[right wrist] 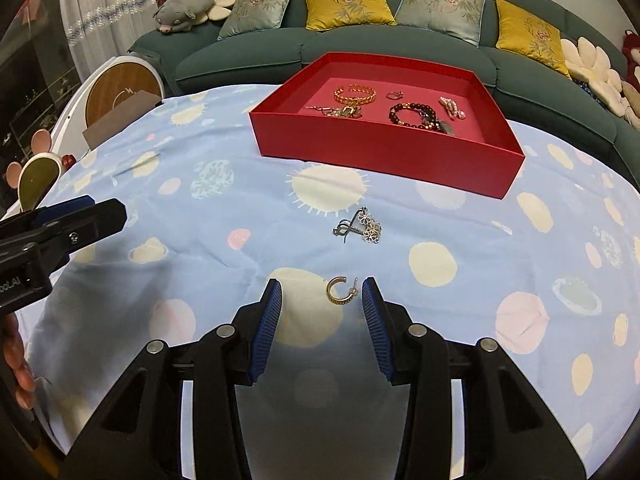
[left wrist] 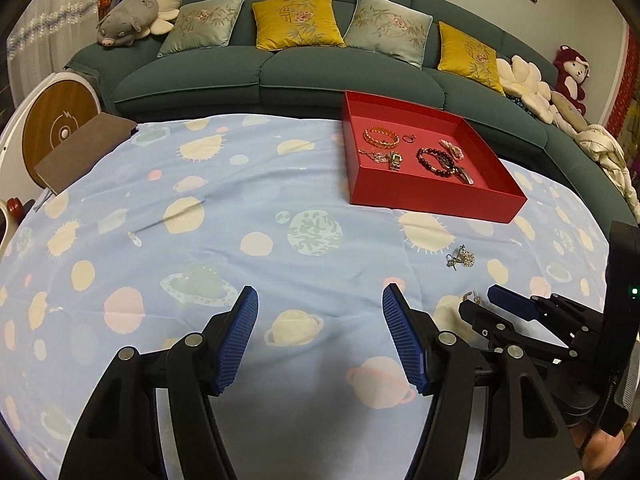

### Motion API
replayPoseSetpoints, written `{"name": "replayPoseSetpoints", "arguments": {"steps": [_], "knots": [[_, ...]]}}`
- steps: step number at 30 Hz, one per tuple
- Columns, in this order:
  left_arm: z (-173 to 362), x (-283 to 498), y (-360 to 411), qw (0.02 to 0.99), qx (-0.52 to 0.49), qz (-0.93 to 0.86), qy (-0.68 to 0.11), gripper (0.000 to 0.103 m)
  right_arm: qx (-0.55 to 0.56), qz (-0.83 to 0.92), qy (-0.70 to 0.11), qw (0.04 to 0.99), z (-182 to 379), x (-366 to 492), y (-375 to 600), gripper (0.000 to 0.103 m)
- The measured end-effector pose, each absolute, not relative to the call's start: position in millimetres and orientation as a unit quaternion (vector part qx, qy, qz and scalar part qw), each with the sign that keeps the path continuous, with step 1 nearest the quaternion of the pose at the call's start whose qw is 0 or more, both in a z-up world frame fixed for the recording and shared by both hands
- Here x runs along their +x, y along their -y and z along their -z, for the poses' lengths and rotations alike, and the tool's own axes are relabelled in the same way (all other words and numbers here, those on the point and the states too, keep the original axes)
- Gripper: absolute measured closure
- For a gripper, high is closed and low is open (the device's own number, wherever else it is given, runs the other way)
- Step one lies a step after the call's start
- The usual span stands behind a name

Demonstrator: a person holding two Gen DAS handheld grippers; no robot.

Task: Organize jewelry
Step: 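Grasp the second gold hoop earring with the right tool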

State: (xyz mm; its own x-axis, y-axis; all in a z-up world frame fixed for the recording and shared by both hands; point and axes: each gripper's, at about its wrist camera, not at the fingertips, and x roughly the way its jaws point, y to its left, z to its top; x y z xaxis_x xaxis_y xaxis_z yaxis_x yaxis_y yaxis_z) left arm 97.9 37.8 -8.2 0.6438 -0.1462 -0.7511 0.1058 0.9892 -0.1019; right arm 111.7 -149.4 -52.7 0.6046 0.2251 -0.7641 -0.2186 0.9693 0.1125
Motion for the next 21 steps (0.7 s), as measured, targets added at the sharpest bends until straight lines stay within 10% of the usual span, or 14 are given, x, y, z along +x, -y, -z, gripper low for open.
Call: {"name": "replayPoseSetpoints", "arguments": {"steps": [21], "knots": [[11.3, 101.5, -29.0, 0.904, -0.025, 0.073, -0.422, 0.041, -0.003, -0.105, -0.432, 0.896, 58.9, 119.3, 153.7, 0.103]]}}
